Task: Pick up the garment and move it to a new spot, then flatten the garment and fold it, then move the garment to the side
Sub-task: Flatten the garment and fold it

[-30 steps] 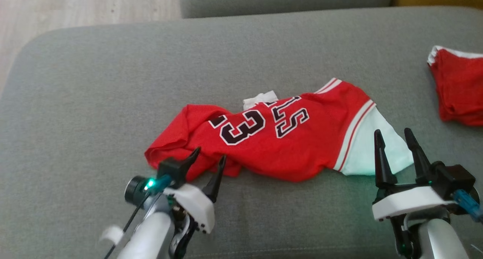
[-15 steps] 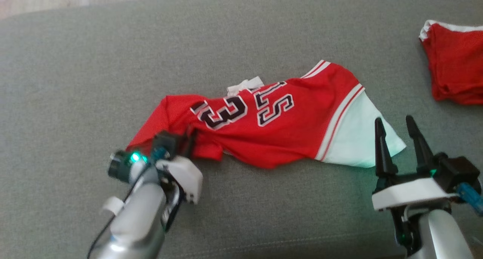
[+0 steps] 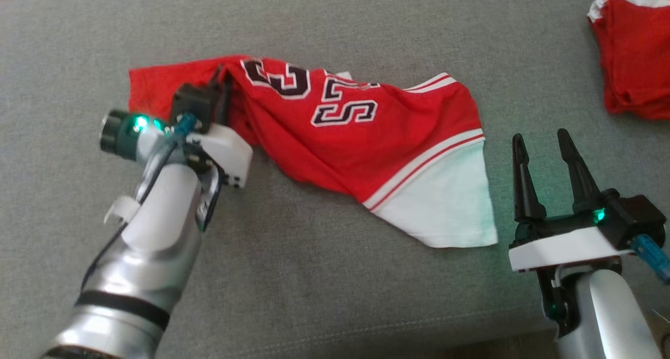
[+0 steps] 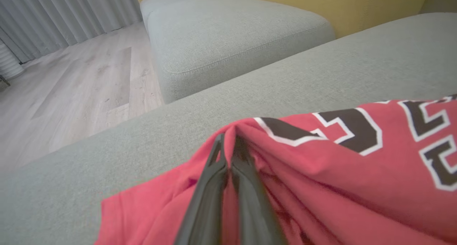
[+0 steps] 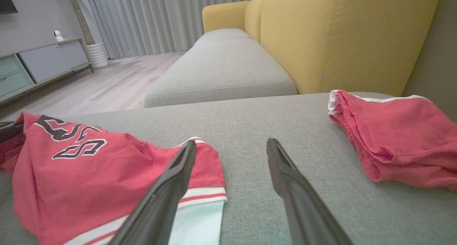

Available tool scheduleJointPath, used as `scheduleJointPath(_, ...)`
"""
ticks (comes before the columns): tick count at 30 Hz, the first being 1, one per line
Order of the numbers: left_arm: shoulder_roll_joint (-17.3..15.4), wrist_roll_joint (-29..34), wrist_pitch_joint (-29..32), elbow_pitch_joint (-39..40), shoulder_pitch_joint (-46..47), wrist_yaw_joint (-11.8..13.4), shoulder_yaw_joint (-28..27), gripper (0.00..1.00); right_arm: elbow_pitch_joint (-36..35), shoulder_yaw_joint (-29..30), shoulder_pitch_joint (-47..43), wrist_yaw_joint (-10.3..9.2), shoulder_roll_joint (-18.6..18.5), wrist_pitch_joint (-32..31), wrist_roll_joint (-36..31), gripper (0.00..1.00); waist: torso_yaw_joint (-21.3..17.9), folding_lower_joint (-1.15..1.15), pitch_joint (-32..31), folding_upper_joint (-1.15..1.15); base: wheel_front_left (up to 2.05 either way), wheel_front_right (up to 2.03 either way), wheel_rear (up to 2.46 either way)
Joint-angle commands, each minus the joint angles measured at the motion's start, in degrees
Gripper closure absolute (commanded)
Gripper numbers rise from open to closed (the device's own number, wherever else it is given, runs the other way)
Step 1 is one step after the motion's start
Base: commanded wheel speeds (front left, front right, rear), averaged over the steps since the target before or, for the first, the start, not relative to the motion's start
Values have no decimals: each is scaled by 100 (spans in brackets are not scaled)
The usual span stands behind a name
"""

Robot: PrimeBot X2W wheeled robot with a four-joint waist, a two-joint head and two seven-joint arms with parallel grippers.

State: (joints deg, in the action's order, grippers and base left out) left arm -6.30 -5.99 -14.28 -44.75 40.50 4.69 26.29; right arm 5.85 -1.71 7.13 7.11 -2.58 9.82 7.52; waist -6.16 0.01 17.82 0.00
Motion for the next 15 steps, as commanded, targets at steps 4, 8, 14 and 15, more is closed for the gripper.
scheduleJointPath(4,-95,16,-68,-13,424,45,-191,25,-157,-169,143,37,-30,23,-54,0,10,-1,-3,0,0,0,0)
scheduleJointPath(8,23,-139,-70,357,207,36,-299,0,-121,-148,111,37,-30,29,-57,0,129,-1,-127,0,0,0,0)
scheduleJointPath(14,116,-399,-71,1150,-574,-44,-549,0,-52,-128,-23,37,-30,36,-32,0,403,-1,-485,0,0,0,0)
scheduleJointPath(15,134,-439,-71,1279,-736,-69,-579,0,-41,-131,-51,37,-30,34,-26,0,447,-1,-542,0,0,0,0)
